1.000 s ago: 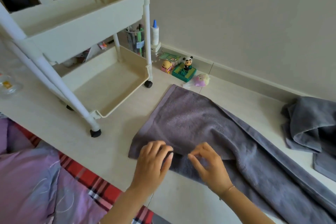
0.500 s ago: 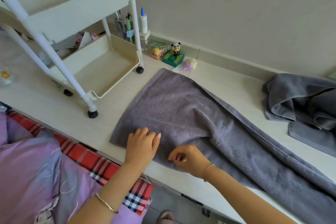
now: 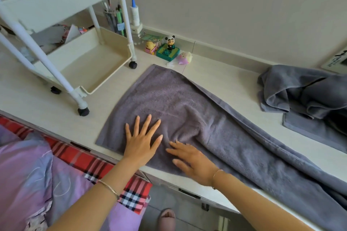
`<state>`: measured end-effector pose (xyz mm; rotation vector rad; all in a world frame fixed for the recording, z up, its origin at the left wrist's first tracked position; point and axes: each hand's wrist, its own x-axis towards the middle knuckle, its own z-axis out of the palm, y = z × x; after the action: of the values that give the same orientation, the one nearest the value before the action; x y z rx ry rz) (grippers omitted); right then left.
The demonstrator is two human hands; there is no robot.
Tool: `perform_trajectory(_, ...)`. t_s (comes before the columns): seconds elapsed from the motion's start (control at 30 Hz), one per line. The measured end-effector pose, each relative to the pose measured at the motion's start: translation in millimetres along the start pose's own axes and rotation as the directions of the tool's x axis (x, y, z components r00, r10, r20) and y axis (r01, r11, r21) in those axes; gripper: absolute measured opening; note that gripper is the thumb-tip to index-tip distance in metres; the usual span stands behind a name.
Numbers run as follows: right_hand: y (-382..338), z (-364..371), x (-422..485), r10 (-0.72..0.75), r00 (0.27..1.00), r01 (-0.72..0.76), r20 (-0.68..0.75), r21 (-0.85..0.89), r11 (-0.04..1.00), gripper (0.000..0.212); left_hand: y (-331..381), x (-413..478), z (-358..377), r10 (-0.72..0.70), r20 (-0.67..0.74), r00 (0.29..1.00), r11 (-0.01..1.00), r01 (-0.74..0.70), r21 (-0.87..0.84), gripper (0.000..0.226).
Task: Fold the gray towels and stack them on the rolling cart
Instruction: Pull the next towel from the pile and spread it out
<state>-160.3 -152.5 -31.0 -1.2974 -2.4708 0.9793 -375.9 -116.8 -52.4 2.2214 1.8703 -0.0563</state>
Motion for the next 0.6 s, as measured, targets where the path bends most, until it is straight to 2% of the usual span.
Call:
perform_trajectory(0.03,1,-13,-1,0.035,0.993,-0.024,-0.115,0.102,0.994,0.042,4,2,-7,-0.018,-0.021,1.000,0.999,0.017,-0.035,0.077)
perform_trajectory(0.1,18,-41,-8,0.166,0.907,-0.098,-0.388,0.189,0.977,0.027,21,14,-23,-0.034,-0.122,0.992,0.990,0.017,-0.141,0.080)
perform_trajectory(0.13,31,-52,-12,0.208,0.848,-0.151,-0.488,0.155,0.976,0.027,33,22,-31,-0.034,-0.176,0.984,0.985,0.003,-0.174,0.077)
perform_trajectory(0.2,59,-70,-23,0.269,0.767,-0.306,-0.583,0.036,0.951,0.033,58,43,-37,0.001,-0.193,0.981,0.982,-0.037,-0.185,0.066)
perform_trajectory(0.3,92,-86,-38,0.404,0.719,-0.491,-0.565,-0.002,0.871,0.040,87,75,-28,0.049,-0.084,0.995,0.983,-0.063,-0.175,0.054)
perform_trajectory(0.37,110,-91,-47,0.448,0.678,-0.529,-0.583,0.036,0.848,0.039,91,88,-15,0.031,-0.031,0.999,0.988,-0.035,-0.147,0.055)
perform_trajectory(0.5,138,-108,-57,0.482,0.546,-0.578,-0.685,0.108,0.809,0.012,83,95,2,0.015,-0.094,0.995,0.999,-0.020,-0.046,0.071)
perform_trajectory(0.53,144,-113,-57,0.518,0.538,-0.580,-0.664,0.154,0.800,0.003,82,95,3,0.023,-0.111,0.994,0.998,-0.028,-0.050,0.075)
perform_trajectory(0.6,155,-123,-55,0.591,0.564,-0.573,-0.577,0.241,0.783,0.010,79,94,5,0.045,-0.138,0.989,0.997,-0.053,-0.052,0.079)
